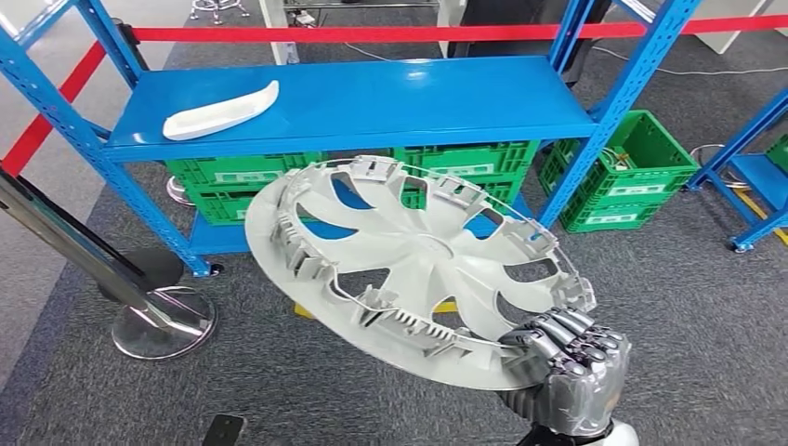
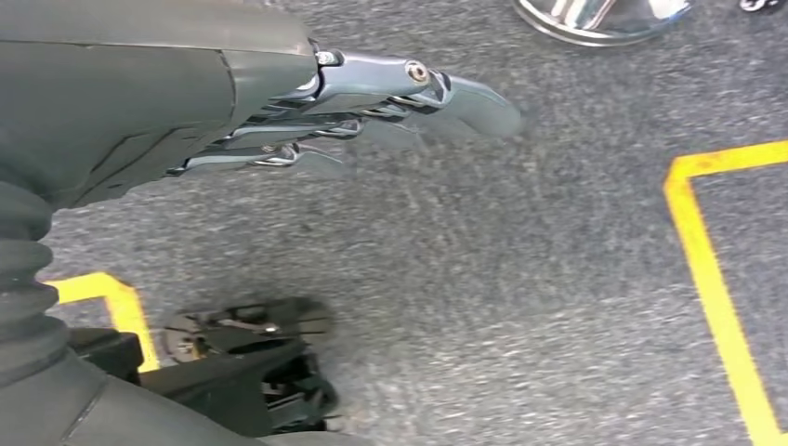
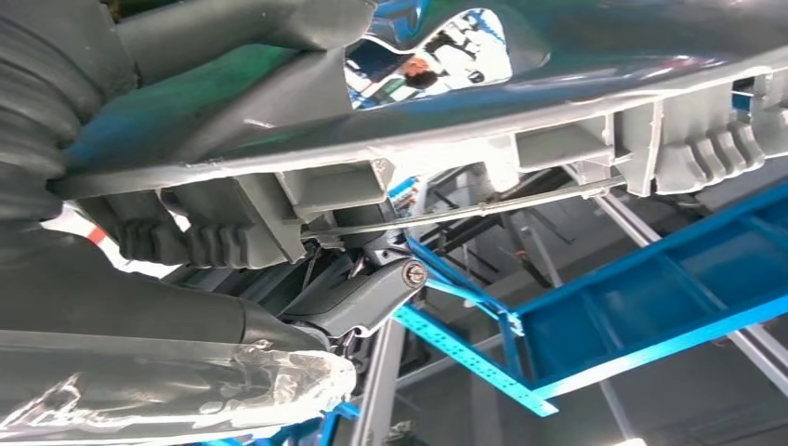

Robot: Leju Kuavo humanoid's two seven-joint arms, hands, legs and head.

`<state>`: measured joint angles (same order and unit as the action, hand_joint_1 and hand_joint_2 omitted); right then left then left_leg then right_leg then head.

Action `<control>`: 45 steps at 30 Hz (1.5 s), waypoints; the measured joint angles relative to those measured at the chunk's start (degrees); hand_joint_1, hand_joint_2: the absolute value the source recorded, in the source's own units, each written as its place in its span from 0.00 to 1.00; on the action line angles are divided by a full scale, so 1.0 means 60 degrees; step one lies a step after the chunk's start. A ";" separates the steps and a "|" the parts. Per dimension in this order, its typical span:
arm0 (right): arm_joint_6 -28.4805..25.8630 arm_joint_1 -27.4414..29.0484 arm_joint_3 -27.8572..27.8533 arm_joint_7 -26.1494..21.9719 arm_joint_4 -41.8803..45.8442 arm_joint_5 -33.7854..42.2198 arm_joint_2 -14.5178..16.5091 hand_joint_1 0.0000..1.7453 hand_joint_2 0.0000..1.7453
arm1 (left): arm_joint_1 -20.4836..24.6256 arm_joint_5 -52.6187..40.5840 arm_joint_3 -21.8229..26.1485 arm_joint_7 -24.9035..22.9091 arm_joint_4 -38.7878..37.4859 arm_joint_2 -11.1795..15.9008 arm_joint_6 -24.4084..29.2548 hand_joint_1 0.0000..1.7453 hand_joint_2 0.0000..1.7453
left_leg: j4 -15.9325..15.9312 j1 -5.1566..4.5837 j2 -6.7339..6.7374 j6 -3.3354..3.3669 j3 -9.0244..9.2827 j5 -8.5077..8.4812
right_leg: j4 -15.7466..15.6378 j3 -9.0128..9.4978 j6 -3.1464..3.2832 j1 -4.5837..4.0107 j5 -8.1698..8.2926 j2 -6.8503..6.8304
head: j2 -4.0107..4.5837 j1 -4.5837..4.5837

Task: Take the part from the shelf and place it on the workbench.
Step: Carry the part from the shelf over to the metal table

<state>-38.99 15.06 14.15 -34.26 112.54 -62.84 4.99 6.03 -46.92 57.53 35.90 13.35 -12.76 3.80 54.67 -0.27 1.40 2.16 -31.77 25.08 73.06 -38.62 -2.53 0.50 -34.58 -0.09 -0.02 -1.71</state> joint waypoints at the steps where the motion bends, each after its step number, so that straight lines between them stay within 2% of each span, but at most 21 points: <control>1: 0.0000 -0.0003 -0.0001 0.0021 0.0000 -0.0004 -0.0009 1.00 1.00 | 0.0003 -0.0003 0.0000 -0.0001 0.0000 0.0001 -0.0003 0.00 1.00 | 0.0048 0.0001 0.0040 -0.0024 -0.0188 -0.0105 | -0.0120 0.0250 -0.0015 0.0019 0.0341 -0.0012 | 0.0000 -0.0002; 3: 0.0000 -0.0015 -0.0004 0.0059 0.0000 -0.0009 -0.0018 1.00 1.00 | 0.0017 -0.0008 0.0000 -0.0002 0.0000 0.0002 -0.0010 0.00 1.00 | 0.0179 -0.0013 0.0097 -0.0102 -0.0502 -0.0279 | -0.1283 0.1286 -0.0023 0.0043 0.0763 -0.0153 | 0.0000 -0.0006; 5: 0.0000 -0.0046 -0.0009 0.0077 0.0001 -0.0016 -0.0020 1.00 1.00 | 0.0037 -0.0011 -0.0002 -0.0004 0.0000 0.0004 -0.0015 0.00 1.00 | 0.0284 -0.0037 0.0154 -0.0195 -0.0663 -0.0428 | -0.2648 0.2242 0.0042 0.0023 0.0525 -0.0307 | 0.0000 -0.0009; 6: 0.0000 -0.0060 -0.0012 0.0077 0.0005 -0.0019 -0.0020 1.00 1.00 | 0.0044 -0.0011 -0.0003 -0.0005 0.0000 0.0006 -0.0015 0.00 1.00 | 0.0297 -0.0038 0.0193 -0.0238 -0.0706 -0.0516 | -0.2994 0.2414 0.0100 -0.0005 0.0397 -0.0329 | 0.0000 -0.0016; 9: 0.0000 -0.0052 -0.0031 0.0077 0.0017 -0.0019 -0.0021 1.00 1.00 | 0.0023 -0.0009 -0.0004 -0.0005 -0.0002 0.0013 -0.0016 0.00 1.00 | 0.0384 0.0022 0.0202 -0.0392 -0.0835 -0.0476 | -0.3076 0.2139 0.0353 -0.0024 0.0562 -0.0222 | 0.0000 -0.0033; 12: 0.0000 -0.0052 -0.0044 0.0079 0.0017 -0.0009 -0.0021 1.00 1.00 | -0.0024 0.0021 -0.0003 0.0006 -0.0004 0.0025 -0.0034 0.00 1.00 | 0.1668 0.0058 -0.0055 -0.0527 -0.1176 0.0895 | -0.3078 0.1810 0.0543 -0.0008 0.0870 -0.0052 | 0.0000 -0.0002; 14: 0.0000 -0.0125 -0.0005 0.0141 -0.0025 -0.0011 -0.0023 1.00 1.00 | -0.0032 0.0134 0.0004 0.0029 -0.0004 0.0065 -0.0087 0.00 1.00 | 0.2792 0.0063 -0.0105 -0.0540 -0.1353 0.1354 | -0.3052 0.1582 0.0569 -0.0025 0.1088 0.0111 | 0.0000 0.0003; 16: 0.0000 -0.0344 0.0122 0.0303 -0.0156 -0.0039 -0.0023 1.00 1.00 | -0.0050 0.0302 0.0029 0.0050 -0.0004 0.0134 -0.0176 0.00 1.00 | 0.2825 0.0063 -0.0138 -0.0496 -0.1051 0.1029 | -0.3006 0.1346 0.0558 -0.0043 0.1271 0.0323 | 0.0000 0.0003; 20: 0.0003 -0.1181 0.0598 0.0800 -0.0692 -0.0202 -0.0016 1.00 1.00 | -0.0075 0.0582 0.0139 0.0060 -0.0004 0.0365 -0.0407 0.00 1.00 | 0.0513 0.0071 -0.0894 -0.0263 0.0473 0.0499 | -0.2883 0.1003 0.0441 -0.0064 0.1511 0.0777 | 0.0000 0.0001; 21: 0.0004 -0.1400 0.0721 0.0895 -0.0845 -0.0231 -0.0013 1.00 1.00 | -0.0078 0.0622 0.0188 0.0060 -0.0004 0.0411 -0.0447 0.00 1.00 | 0.0267 0.0069 -0.0986 -0.0233 0.0591 0.0533 | -0.2857 0.0921 0.0382 -0.0060 0.1574 0.0878 | 0.0000 0.0003; 23: 0.0004 -0.1698 0.0916 0.0997 -0.1076 -0.0262 -0.0008 1.00 1.00 | -0.0079 0.0677 0.0265 0.0060 -0.0004 0.0455 -0.0492 0.00 1.00 | 0.0129 0.0098 -0.0782 -0.0213 0.0554 0.0530 | -0.2817 0.0753 0.0254 -0.0065 0.1679 0.1024 | 0.0000 0.0013; 25: 0.0004 -0.1867 0.1030 0.1029 -0.1238 -0.0282 -0.0008 1.00 1.00 | -0.0081 0.0706 0.0293 0.0060 -0.0005 0.0486 -0.0511 0.00 1.00 | 0.0046 0.0155 -0.0552 -0.0148 0.0479 0.0456 | -0.2490 0.0485 0.0156 -0.0089 0.1449 0.0742 | 0.0000 -0.0048; 27: 0.0004 -0.1988 0.1120 0.1038 -0.1391 -0.0295 -0.0008 1.00 1.00 | -0.0124 0.0708 0.0302 0.0060 -0.0007 0.0508 -0.0521 0.00 1.00 | 0.0032 0.0150 -0.0313 -0.0089 0.0393 0.0384 | -0.1359 -0.0032 0.0057 -0.0068 0.0778 0.0259 | 0.0000 -0.0122; 29: 0.0004 -0.2050 0.1192 0.1049 -0.1534 -0.0296 -0.0008 1.00 1.00 | -0.0181 0.0708 0.0321 0.0060 -0.0007 0.0524 -0.0522 0.00 1.00 | 0.0049 0.0118 -0.0051 -0.0076 0.0319 0.0340 | -0.0142 -0.0494 -0.0030 -0.0024 0.0260 0.0079 | 0.0000 -0.0142; 31: 0.0004 -0.2071 0.1219 0.1067 -0.1644 -0.0295 -0.0008 1.00 1.00 | -0.0194 0.0709 0.0342 0.0060 -0.0007 0.0546 -0.0521 0.00 1.00 | 0.0063 0.0092 0.0190 -0.0083 0.0287 0.0317 | -0.0203 -0.0288 -0.0046 -0.0005 0.0412 0.0015 | 0.0000 -0.0147; 35: 0.0004 -0.2164 0.1266 0.1076 -0.1751 -0.0291 -0.0008 1.00 1.00 | -0.0174 0.0709 0.0352 0.0057 -0.0007 0.0556 -0.0527 0.00 1.00 | 0.0113 -0.0005 0.0583 -0.0159 0.0284 0.0318 | -0.2650 0.1204 0.0178 -0.0115 0.1182 -0.0721 | 0.0000 -0.0139; 36: 0.0004 -0.2189 0.1277 0.1087 -0.1765 -0.0292 -0.0008 1.00 1.00 | -0.0175 0.0706 0.0355 0.0055 -0.0007 0.0558 -0.0538 0.00 1.00 | 0.0134 -0.0032 0.0677 -0.0199 0.0265 0.0311 | -0.2833 0.1284 0.0252 -0.0155 0.1185 -0.0824 | 0.0000 -0.0137; 38: 0.0002 -0.2196 0.1283 0.1130 -0.1783 -0.0317 -0.0008 1.00 1.00 | -0.0170 0.0661 0.0361 0.0048 -0.0007 0.0559 -0.0567 0.00 1.00 | 0.0162 -0.0049 0.0856 -0.0284 0.0228 0.0317 | -0.2861 0.1232 0.0385 -0.0157 0.1250 -0.0638 | 0.0000 -0.0133; 40: 0.0000 -0.2087 0.1260 0.1140 -0.1721 -0.0361 -0.0008 1.00 1.00 | -0.0148 0.0546 0.0363 0.0046 -0.0007 0.0550 -0.0581 0.00 1.00 | 0.0426 -0.0010 0.0604 -0.0381 0.0125 0.0585 | -0.2911 0.1188 0.0513 -0.0109 0.1337 -0.0415 | 0.0000 -0.0110; 42: 0.0000 -0.1814 0.1198 0.1010 -0.1546 -0.0353 -0.0009 1.00 1.00 | -0.0153 0.0395 0.0360 0.0045 -0.0009 0.0515 -0.0545 0.00 1.00 | 0.1397 0.0054 0.0092 -0.0462 -0.0264 0.1215 | -0.2935 0.1148 0.0595 -0.0079 0.1394 -0.0200 | 0.0000 -0.0060; 45: 0.0000 -0.1108 0.0857 0.0540 -0.1083 -0.0156 -0.0014 1.00 1.00 | -0.0193 0.0161 0.0322 0.0016 -0.0021 0.0405 -0.0500 0.00 1.00 | 0.2923 0.0103 -0.0125 -0.0510 -0.0908 0.1770 | -0.2893 0.1101 0.0611 -0.0081 0.1412 0.0159 | 0.0000 -0.0030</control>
<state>-38.99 8.42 19.30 -31.01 106.04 -63.78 4.91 4.88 -45.95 59.46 35.99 13.23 -10.33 0.80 72.21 0.35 0.65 -0.91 -37.22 35.70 55.70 -32.01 1.13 0.02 -26.11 0.86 -0.02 -1.89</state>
